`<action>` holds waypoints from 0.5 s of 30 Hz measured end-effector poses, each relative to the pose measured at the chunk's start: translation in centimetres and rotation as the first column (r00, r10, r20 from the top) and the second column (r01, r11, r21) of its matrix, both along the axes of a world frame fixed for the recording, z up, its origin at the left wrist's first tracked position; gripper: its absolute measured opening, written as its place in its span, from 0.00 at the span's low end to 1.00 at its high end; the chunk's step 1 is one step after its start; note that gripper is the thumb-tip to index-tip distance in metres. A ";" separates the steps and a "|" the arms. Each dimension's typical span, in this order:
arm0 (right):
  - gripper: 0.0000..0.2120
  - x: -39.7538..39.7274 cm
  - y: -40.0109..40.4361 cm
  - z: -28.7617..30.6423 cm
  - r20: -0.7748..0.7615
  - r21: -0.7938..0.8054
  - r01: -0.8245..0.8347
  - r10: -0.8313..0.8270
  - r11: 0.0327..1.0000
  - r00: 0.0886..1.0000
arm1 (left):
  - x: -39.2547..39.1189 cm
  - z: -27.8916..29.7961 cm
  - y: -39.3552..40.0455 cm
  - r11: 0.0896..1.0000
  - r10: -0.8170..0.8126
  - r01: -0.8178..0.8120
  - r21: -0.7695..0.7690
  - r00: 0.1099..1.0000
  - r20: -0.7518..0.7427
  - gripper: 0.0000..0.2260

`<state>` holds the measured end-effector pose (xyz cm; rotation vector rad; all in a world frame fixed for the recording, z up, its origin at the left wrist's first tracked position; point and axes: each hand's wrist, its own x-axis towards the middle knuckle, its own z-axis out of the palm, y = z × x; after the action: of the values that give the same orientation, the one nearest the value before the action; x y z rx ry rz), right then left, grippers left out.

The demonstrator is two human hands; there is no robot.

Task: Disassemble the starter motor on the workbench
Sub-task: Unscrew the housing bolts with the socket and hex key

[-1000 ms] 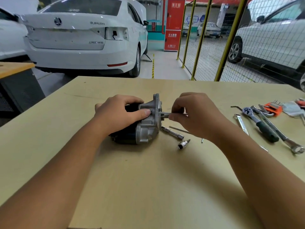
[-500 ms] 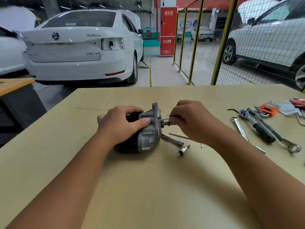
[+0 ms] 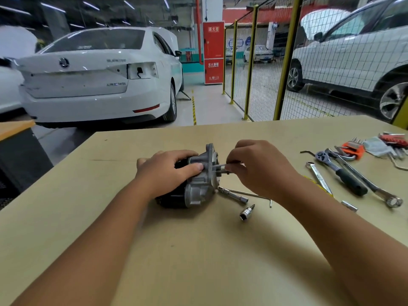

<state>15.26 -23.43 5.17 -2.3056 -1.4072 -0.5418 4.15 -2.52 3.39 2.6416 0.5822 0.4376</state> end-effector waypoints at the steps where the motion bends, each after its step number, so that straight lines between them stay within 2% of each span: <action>1: 0.10 0.1 -0.1 0.0 -0.017 -0.014 0.006 -0.006 1.000 1.000 | 0.1 0.2 0.0 1.000 -0.006 0.005 -0.024 1.000 -0.026 0.30; 6: 0.12 0.7 -0.4 0.2 -0.098 -0.121 0.005 -0.017 0.993 0.995 | 0.2 1.5 0.4 0.978 -0.103 0.087 -0.187 0.992 -0.075 0.24; 9: 0.12 0.5 -0.5 0.2 -0.003 -0.135 0.048 -0.049 0.990 0.999 | -0.1 1.0 -0.3 0.996 -0.019 0.013 -0.089 0.998 -0.062 0.29; 12: 0.10 0.8 -0.5 0.2 0.089 -0.139 0.089 -0.077 0.986 0.993 | -0.4 0.2 -1.0 0.998 0.059 -0.059 -0.009 0.998 -0.026 0.29; 15: 0.08 1.2 -0.8 0.5 -0.007 -0.119 0.056 -0.057 0.991 0.998 | -0.5 0.1 -1.5 0.996 0.090 -0.090 -0.003 0.996 -0.007 0.27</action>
<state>16.45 -24.22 5.67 -2.4446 -1.4086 -0.4740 3.70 -3.99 3.45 2.6225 0.7062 0.4542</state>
